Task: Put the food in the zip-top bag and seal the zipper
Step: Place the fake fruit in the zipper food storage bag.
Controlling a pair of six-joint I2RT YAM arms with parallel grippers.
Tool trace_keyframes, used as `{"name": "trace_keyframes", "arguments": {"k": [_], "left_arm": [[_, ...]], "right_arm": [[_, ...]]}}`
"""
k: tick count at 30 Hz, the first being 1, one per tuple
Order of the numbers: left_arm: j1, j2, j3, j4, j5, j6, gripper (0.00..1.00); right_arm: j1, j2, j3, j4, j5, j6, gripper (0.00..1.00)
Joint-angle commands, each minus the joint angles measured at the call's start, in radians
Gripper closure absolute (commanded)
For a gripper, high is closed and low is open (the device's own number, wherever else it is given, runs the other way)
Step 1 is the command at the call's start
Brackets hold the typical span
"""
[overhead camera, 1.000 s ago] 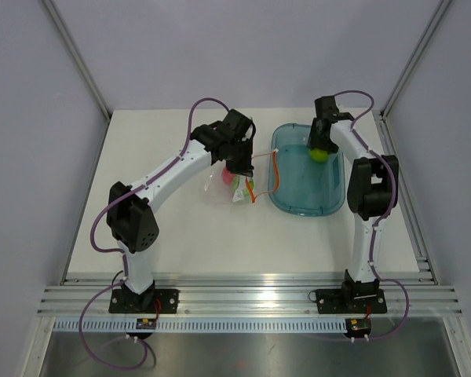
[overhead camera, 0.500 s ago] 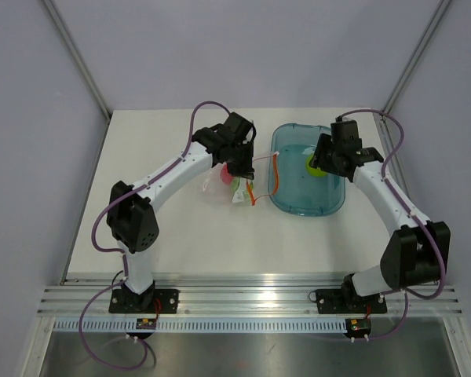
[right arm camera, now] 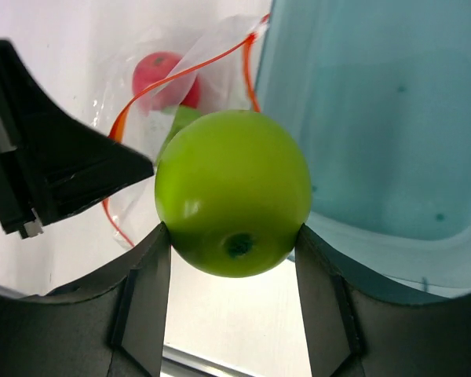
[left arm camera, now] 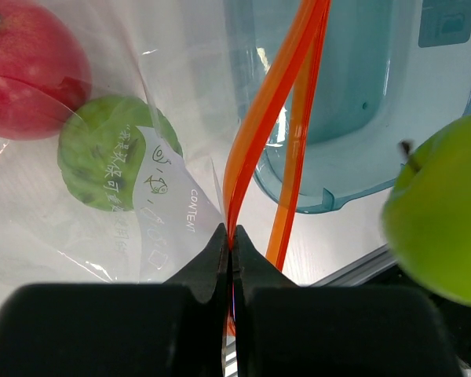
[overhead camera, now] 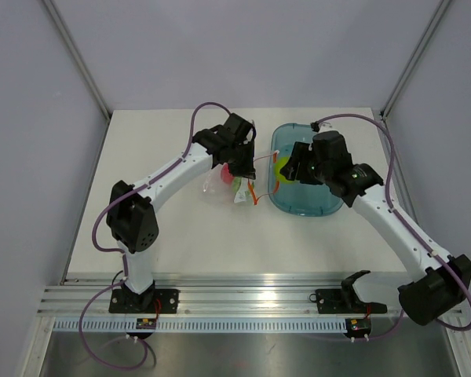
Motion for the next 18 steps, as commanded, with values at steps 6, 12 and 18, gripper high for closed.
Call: {"name": "trace_keyframes", "arguments": {"k": [6, 12, 18], "left_arm": [[0.003, -0.08, 0.013, 0.018, 0.013, 0.026, 1.0], [0.007, -0.157, -0.043, 0.044, -0.004, 0.049, 1.0], [0.016, -0.16, -0.039, 0.041, 0.014, 0.072, 1.0]], "right_arm": [[0.155, 0.205, 0.078, 0.151, -0.003, 0.083, 0.51], [0.155, 0.328, 0.2, 0.094, 0.029, 0.041, 0.06], [0.155, 0.245, 0.171, 0.104, 0.056, 0.047, 0.07]]}}
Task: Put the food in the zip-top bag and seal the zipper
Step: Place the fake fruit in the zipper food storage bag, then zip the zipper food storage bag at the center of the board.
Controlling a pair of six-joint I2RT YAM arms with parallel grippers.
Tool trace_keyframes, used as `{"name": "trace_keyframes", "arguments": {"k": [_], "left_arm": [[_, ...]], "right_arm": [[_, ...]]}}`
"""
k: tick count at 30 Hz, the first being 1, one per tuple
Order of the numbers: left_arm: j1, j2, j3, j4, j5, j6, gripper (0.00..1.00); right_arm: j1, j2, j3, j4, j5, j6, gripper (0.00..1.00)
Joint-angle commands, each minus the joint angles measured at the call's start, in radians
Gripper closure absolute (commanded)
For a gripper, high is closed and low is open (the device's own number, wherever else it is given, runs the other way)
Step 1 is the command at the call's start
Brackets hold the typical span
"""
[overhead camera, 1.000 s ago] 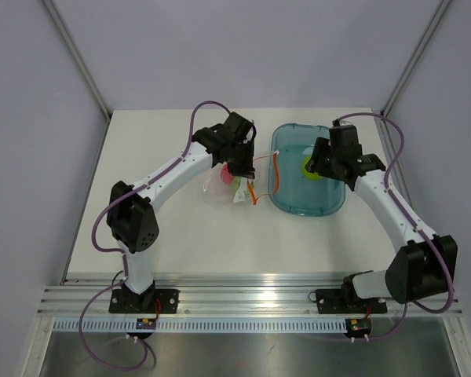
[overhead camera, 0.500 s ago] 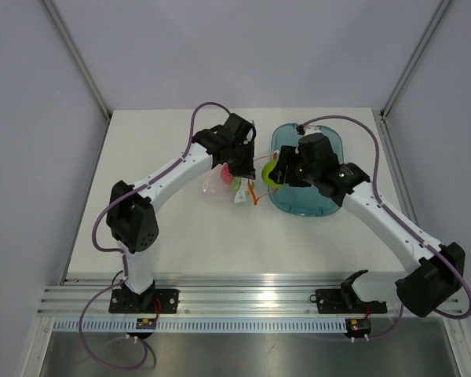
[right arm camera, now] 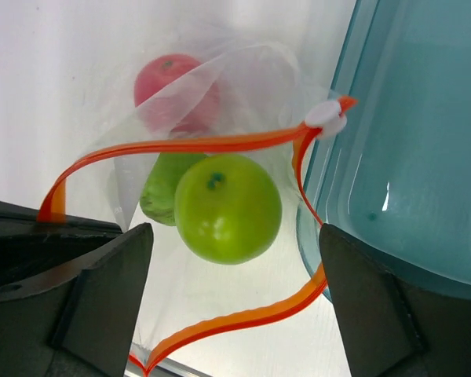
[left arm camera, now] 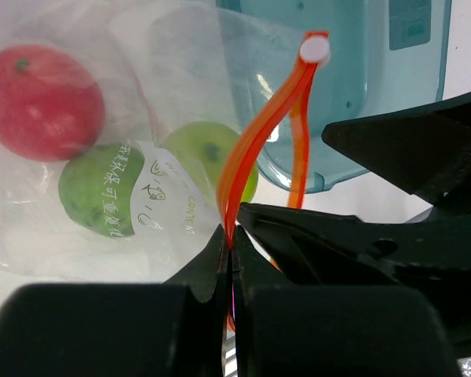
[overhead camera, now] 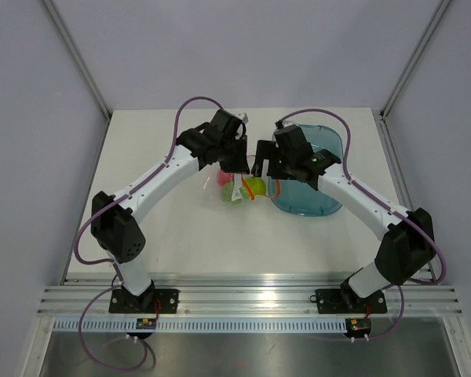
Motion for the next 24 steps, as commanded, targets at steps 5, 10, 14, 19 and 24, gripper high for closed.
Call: {"name": "trace_keyframes", "arguments": {"k": [5, 10, 14, 19, 24], "left_arm": [[0.018, -0.059, 0.0, 0.051, 0.055, 0.063, 1.0], [0.038, -0.079, -0.004, 0.074, 0.076, 0.083, 1.0], [0.063, -0.077, 0.014, 0.056, 0.087, 0.089, 1.0], [0.086, -0.088, 0.031, 0.047, 0.095, 0.1, 1.0], [0.092, -0.091, 0.046, 0.027, 0.101, 0.12, 1.0]], "right_arm": [[-0.038, -0.142, -0.005, -0.001, 0.072, 0.002, 0.19], [-0.097, -0.159, -0.017, -0.014, -0.02, -0.021, 0.22], [-0.098, -0.128, 0.006, -0.053, -0.049, -0.069, 0.14], [-0.098, -0.104, 0.001, -0.038, -0.129, -0.067, 0.15], [-0.099, -0.01, 0.064, -0.021, -0.166, -0.08, 0.34]]}}
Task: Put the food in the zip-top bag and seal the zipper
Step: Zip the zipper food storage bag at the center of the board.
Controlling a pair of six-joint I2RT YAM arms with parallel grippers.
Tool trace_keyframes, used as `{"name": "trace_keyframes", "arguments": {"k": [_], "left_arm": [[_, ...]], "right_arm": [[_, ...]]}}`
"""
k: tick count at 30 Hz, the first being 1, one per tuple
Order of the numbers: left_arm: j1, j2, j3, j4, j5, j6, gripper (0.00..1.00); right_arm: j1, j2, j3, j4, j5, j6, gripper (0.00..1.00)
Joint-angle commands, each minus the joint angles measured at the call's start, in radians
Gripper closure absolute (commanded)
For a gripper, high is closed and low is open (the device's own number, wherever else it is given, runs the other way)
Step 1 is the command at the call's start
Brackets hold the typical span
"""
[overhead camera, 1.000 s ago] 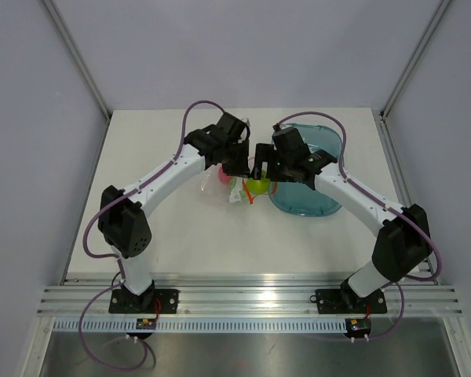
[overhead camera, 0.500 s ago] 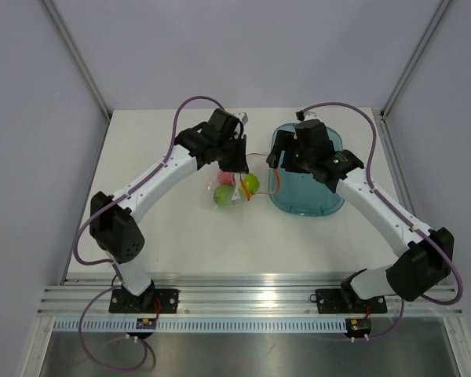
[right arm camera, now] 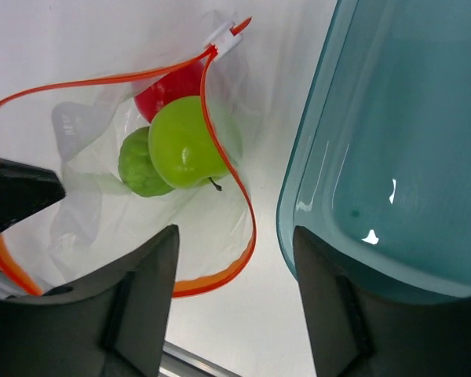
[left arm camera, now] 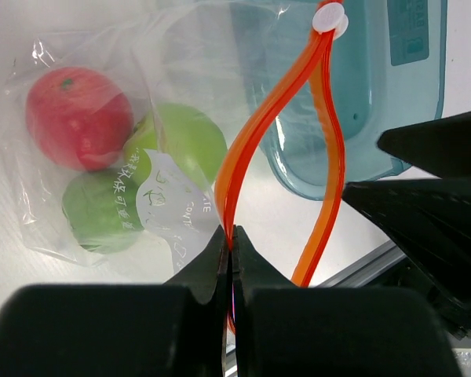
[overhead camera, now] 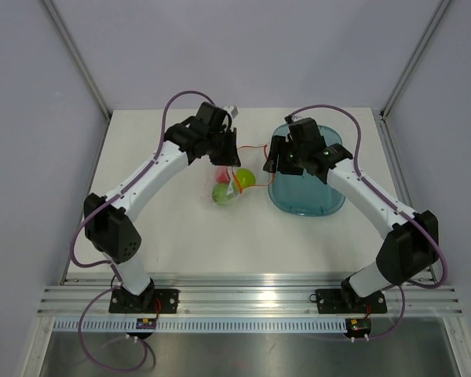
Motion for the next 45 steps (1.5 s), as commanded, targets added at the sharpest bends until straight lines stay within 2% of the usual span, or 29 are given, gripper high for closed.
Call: {"name": "trace_keyframes", "arguments": {"k": [1, 3, 5, 7, 8, 11, 14, 17, 18, 20, 21, 22, 25, 26, 28, 33, 36, 38, 41, 42, 44, 45], "left_arm": [[0.003, -0.064, 0.053, 0.01, 0.038, 0.033, 1.0], [0.003, -0.072, 0.045, 0.012, 0.038, 0.037, 1.0], [0.003, -0.084, 0.035, 0.013, 0.048, 0.04, 1.0], [0.003, -0.095, 0.024, 0.016, 0.055, 0.042, 1.0], [0.003, -0.104, 0.015, 0.018, 0.055, 0.048, 1.0], [0.006, -0.102, 0.019, 0.003, 0.029, 0.079, 1.0], [0.028, -0.053, 0.074, -0.019, 0.046, 0.112, 1.0], [0.051, 0.014, 0.214, -0.091, 0.06, 0.144, 0.98], [0.055, 0.057, 0.26, -0.114, 0.055, 0.154, 0.91], [0.071, 0.094, 0.376, -0.183, 0.049, 0.181, 0.86], [0.074, 0.1, 0.396, -0.195, 0.045, 0.184, 0.8], [0.078, 0.094, 0.403, -0.197, 0.043, 0.195, 0.7], [0.083, 0.022, 0.346, -0.185, 0.038, 0.203, 0.1], [0.085, -0.005, 0.29, -0.186, 0.031, 0.2, 0.04], [0.095, -0.106, 0.198, -0.169, 0.012, 0.157, 0.04], [0.149, -0.329, -0.184, -0.133, -0.087, -0.054, 0.21], [0.152, -0.455, -0.369, -0.071, -0.074, -0.145, 0.27], [0.154, -0.519, -0.439, -0.042, -0.055, -0.228, 0.27], [0.158, -0.571, -0.568, 0.025, 0.006, -0.343, 0.18], [0.157, -0.581, -0.596, 0.054, 0.027, -0.366, 0.18], [0.152, -0.592, -0.674, 0.214, 0.11, -0.325, 0.28], [0.134, -0.604, -0.683, 0.251, 0.086, -0.223, 0.35]], "right_arm": [[0.004, 0.092, 0.091, 0.02, -0.059, -0.021, 0.37], [0.002, 0.13, 0.117, 0.02, -0.064, -0.021, 0.38], [0.002, 0.173, 0.139, 0.026, -0.052, -0.024, 0.46], [0.002, 0.192, 0.156, 0.023, -0.041, -0.025, 0.61], [0.002, 0.19, 0.156, 0.026, -0.044, -0.022, 0.75], [0.002, 0.144, 0.11, 0.081, -0.053, 0.007, 0.92], [0.002, 0.088, 0.035, 0.149, -0.049, 0.079, 0.98], [0.004, 0.051, -0.062, 0.259, -0.064, 0.186, 1.0], [0.019, 0.045, -0.083, 0.313, -0.061, 0.246, 1.0], [0.045, 0.031, -0.136, 0.359, -0.015, 0.285, 1.0], [0.071, 0.026, -0.154, 0.414, 0.011, 0.33, 1.0], [0.078, 0.02, -0.206, 0.452, 0.022, 0.355, 1.0], [0.108, 0.026, -0.297, 0.562, 0.052, 0.441, 1.0], [0.114, 0.034, -0.309, 0.562, 0.052, 0.452, 1.0], [0.133, 0.06, -0.326, 0.597, 0.049, 0.472, 1.0], [0.162, 0.049, -0.373, 0.632, 0.08, 0.507, 1.0], [0.163, 0.02, -0.386, 0.611, 0.098, 0.487, 1.0], [0.163, 0.006, -0.39, 0.591, 0.108, 0.47, 1.0], [0.163, -0.023, -0.404, 0.541, 0.12, 0.44, 1.0], [0.163, -0.032, -0.412, 0.54, 0.124, 0.438, 1.0], [0.163, -0.038, -0.415, 0.536, 0.12, 0.434, 1.0], [0.163, -0.037, -0.404, 0.528, 0.112, 0.432, 1.0]]}}
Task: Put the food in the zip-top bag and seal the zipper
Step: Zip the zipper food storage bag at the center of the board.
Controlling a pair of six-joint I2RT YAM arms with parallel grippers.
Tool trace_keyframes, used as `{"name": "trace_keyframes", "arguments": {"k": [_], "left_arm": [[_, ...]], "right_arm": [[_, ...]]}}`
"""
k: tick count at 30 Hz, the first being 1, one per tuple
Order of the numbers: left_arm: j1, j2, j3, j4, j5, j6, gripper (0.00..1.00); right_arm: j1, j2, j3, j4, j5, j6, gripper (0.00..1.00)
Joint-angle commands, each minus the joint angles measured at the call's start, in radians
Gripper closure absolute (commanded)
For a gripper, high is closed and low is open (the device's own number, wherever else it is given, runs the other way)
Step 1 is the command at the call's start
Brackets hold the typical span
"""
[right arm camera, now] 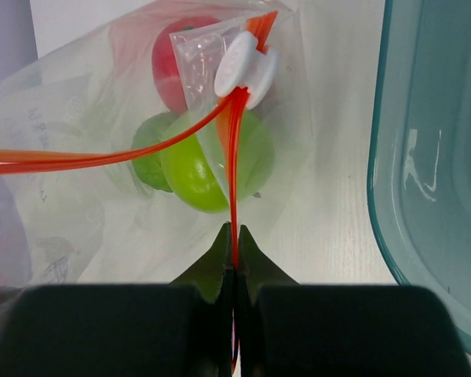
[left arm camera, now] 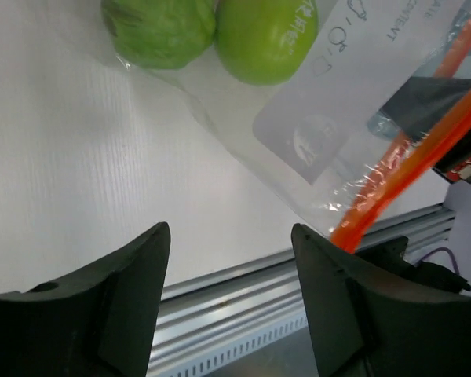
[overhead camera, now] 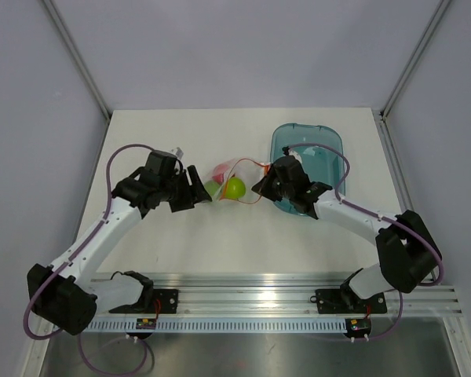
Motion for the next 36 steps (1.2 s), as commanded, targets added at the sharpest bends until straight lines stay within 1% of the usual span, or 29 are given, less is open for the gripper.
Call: {"name": "trace_keyframes", "arguments": {"k": [1, 2, 3, 4, 5, 6, 7, 8, 9, 10, 11, 12, 13, 14, 15, 17, 18, 20, 25, 30, 32, 34, 35, 36], "left_arm": [[-0.035, -0.035, -0.046, 0.231, 0.021, 0.108, 0.35], [-0.052, -0.051, -0.051, 0.229, -0.045, 0.169, 0.35], [-0.078, -0.07, -0.063, 0.229, -0.173, 0.228, 0.35], [-0.084, -0.106, -0.083, 0.246, -0.225, 0.324, 0.35], [-0.09, -0.122, -0.095, 0.254, -0.277, 0.364, 0.36], [-0.096, -0.14, -0.109, 0.27, -0.281, 0.445, 0.36], [-0.098, -0.18, -0.129, 0.334, -0.25, 0.502, 0.42], [-0.102, -0.199, -0.178, 0.367, -0.207, 0.548, 0.41], [-0.124, -0.228, -0.203, 0.404, -0.207, 0.578, 0.41], [-0.136, -0.28, -0.233, 0.485, -0.207, 0.624, 0.4], [-0.148, -0.315, -0.29, 0.526, -0.178, 0.647, 0.4], [-0.167, -0.344, -0.324, 0.565, -0.155, 0.709, 0.39], [-0.173, -0.372, -0.353, 0.63, -0.14, 0.727, 0.39], [-0.178, -0.424, -0.376, 0.648, -0.117, 0.774, 0.36], [-0.182, -0.441, -0.408, 0.668, -0.069, 0.821, 0.34], [-0.185, -0.458, -0.422, 0.673, -0.002, 0.849, 0.29], [-0.193, -0.452, -0.427, 0.677, 0.005, 0.863, 0.29], [-0.202, -0.437, -0.424, 0.686, -0.024, 0.866, 0.28], [-0.237, -0.333, -0.375, 0.692, 0.008, 0.908, 0.28], [-0.268, -0.248, -0.368, 0.758, 0.002, 0.925, 0.27], [-0.273, -0.225, -0.365, 0.803, 0.006, 0.908, 0.27], [-0.274, -0.182, -0.356, 0.82, -0.003, 0.899, 0.3], [-0.274, -0.168, -0.335, 0.823, -0.008, 0.891, 0.32], [-0.276, -0.144, -0.326, 0.824, -0.008, 0.885, 0.37]], "right_arm": [[0.008, -0.039, 0.018, -0.018, 0.022, -0.025, 1.0], [0.008, -0.038, 0.03, -0.036, 0.021, -0.039, 1.0], [0.007, -0.038, 0.054, -0.077, 0.022, -0.045, 1.0], [0.008, -0.038, 0.064, -0.091, 0.022, -0.051, 1.0], [0.008, -0.042, 0.071, -0.117, 0.024, -0.068, 1.0], [0.007, -0.045, 0.085, -0.126, 0.022, -0.076, 1.0], [0.008, -0.048, 0.094, -0.136, 0.022, -0.082, 0.99], [0.008, -0.048, 0.105, -0.162, 0.024, -0.094, 0.99], [0.01, -0.045, 0.125, -0.169, 0.021, -0.1, 0.99], [0.008, -0.044, 0.133, -0.174, 0.019, -0.105, 0.99], [0.008, -0.042, 0.142, -0.186, 0.019, -0.108, 0.99], [0.008, -0.038, 0.154, -0.185, 0.015, -0.108, 0.99], [0.008, -0.035, 0.16, -0.186, 0.01, -0.109, 0.99], [0.008, -0.03, 0.166, -0.189, 0.01, -0.112, 0.99], [0.007, -0.025, 0.179, -0.192, 0.001, -0.114, 0.99], [0.008, -0.016, 0.192, -0.2, -0.001, -0.117, 0.98], [0.007, -0.012, 0.197, -0.203, -0.005, -0.119, 0.98], [0.008, -0.007, 0.203, -0.2, -0.005, -0.119, 0.98], [0.007, 0.001, 0.216, -0.203, -0.013, -0.115, 0.98], [0.008, 0.018, 0.234, -0.217, -0.021, -0.119, 0.97], [0.008, 0.021, 0.242, -0.225, -0.021, -0.115, 0.97], [0.008, 0.024, 0.248, -0.226, -0.021, -0.111, 0.97], [0.008, 0.024, 0.249, -0.228, -0.022, -0.109, 0.97], [0.008, 0.022, 0.251, -0.226, -0.021, -0.109, 0.97]]}}
